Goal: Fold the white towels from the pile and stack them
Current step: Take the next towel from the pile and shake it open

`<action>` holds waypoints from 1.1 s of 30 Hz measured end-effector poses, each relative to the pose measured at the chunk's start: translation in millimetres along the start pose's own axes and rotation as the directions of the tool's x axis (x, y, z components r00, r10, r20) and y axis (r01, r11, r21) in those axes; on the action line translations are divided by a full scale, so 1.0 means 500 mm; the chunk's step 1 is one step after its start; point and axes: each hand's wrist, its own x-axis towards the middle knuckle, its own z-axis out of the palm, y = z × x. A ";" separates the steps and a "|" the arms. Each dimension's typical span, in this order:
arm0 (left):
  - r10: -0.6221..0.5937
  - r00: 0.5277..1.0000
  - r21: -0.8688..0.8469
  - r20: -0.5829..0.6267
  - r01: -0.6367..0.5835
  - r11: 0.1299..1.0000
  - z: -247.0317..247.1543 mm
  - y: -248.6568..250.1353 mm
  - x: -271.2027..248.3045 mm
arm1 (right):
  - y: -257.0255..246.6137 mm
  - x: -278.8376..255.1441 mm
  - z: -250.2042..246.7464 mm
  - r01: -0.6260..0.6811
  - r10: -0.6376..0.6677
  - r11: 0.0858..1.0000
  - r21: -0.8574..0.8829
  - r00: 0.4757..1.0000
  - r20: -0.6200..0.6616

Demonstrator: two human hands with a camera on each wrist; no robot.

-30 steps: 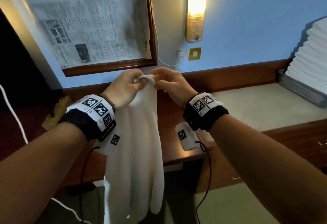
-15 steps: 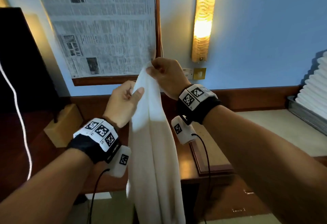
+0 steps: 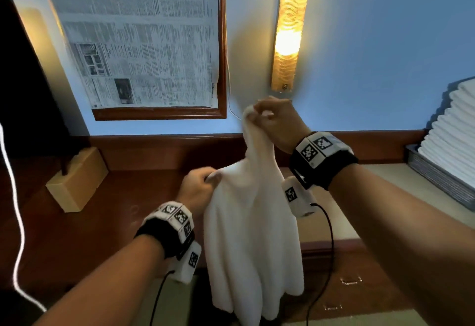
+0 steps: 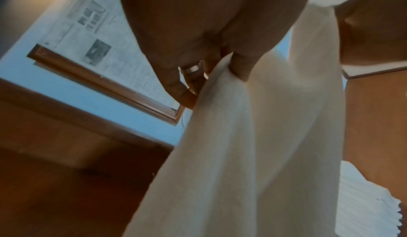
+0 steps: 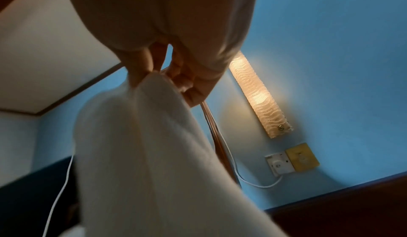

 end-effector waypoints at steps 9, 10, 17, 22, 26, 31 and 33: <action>0.161 0.983 -0.040 -0.091 -0.165 0.985 -0.021 0.162 0.058 | 0.004 -0.077 0.081 0.100 0.026 0.934 -0.343 0.939 0.344; 0.150 0.979 -0.099 -0.137 -0.164 0.981 -0.024 0.156 0.048 | 0.002 -0.070 0.081 0.111 -0.002 0.930 -0.349 0.955 0.298; -0.005 1.000 -0.273 -0.028 -0.002 0.962 -0.054 0.017 -0.069 | -0.046 -0.016 0.059 0.047 -0.053 0.988 -0.148 0.998 -0.042; -0.098 0.995 0.043 0.014 0.097 0.994 -0.090 -0.086 -0.123 | -0.095 0.010 0.070 0.019 -0.036 0.996 -0.084 0.976 -0.212; -0.203 0.976 0.113 0.081 0.194 0.975 -0.136 -0.218 -0.216 | -0.093 0.017 0.081 -0.071 0.048 0.996 -0.054 0.937 -0.346; -0.332 0.903 -0.075 -0.272 0.324 0.943 -0.256 -0.215 -0.255 | -0.036 -0.005 0.114 -0.293 0.245 0.946 -0.138 0.926 -0.287; -0.310 0.862 -0.107 -0.401 0.292 0.950 -0.311 -0.203 -0.243 | -0.003 -0.027 0.128 -0.408 0.375 0.906 -0.111 0.896 -0.239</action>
